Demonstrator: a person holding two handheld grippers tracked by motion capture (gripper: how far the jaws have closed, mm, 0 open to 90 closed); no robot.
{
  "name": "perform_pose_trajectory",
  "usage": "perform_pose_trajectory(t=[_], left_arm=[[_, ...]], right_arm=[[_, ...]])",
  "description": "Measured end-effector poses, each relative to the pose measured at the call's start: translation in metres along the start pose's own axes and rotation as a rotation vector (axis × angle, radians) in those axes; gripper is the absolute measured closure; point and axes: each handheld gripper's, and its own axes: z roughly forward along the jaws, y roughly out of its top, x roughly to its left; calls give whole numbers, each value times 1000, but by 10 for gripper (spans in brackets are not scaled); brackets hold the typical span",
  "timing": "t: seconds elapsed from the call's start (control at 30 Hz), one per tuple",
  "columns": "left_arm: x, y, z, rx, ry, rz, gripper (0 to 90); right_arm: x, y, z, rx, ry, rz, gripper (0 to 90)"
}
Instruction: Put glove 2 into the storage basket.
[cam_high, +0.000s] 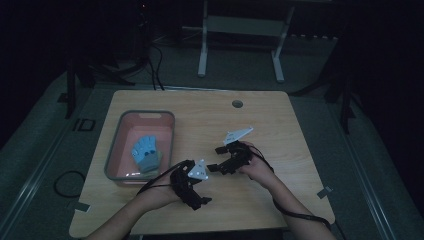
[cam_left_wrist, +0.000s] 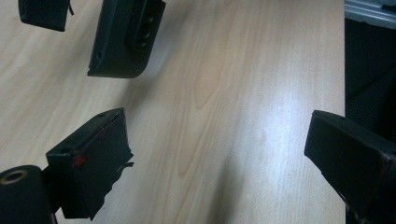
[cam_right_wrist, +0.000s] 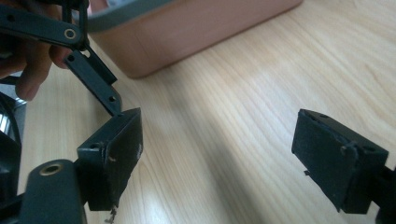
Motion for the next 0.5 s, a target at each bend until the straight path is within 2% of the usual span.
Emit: perform_pose_trajectory(t=[0.2, 0.4, 0.5], left_arm=[[-5, 1, 10, -5, -29, 19, 70], [-10, 1, 21, -27, -47, 34, 75], [-13, 0, 27, -22, -59, 45, 75]], right_arm=[[0, -17, 0, 5, 0, 15, 164], [0, -40, -5, -23, 2, 36, 164], [-1, -50, -7, -24, -4, 34, 164]])
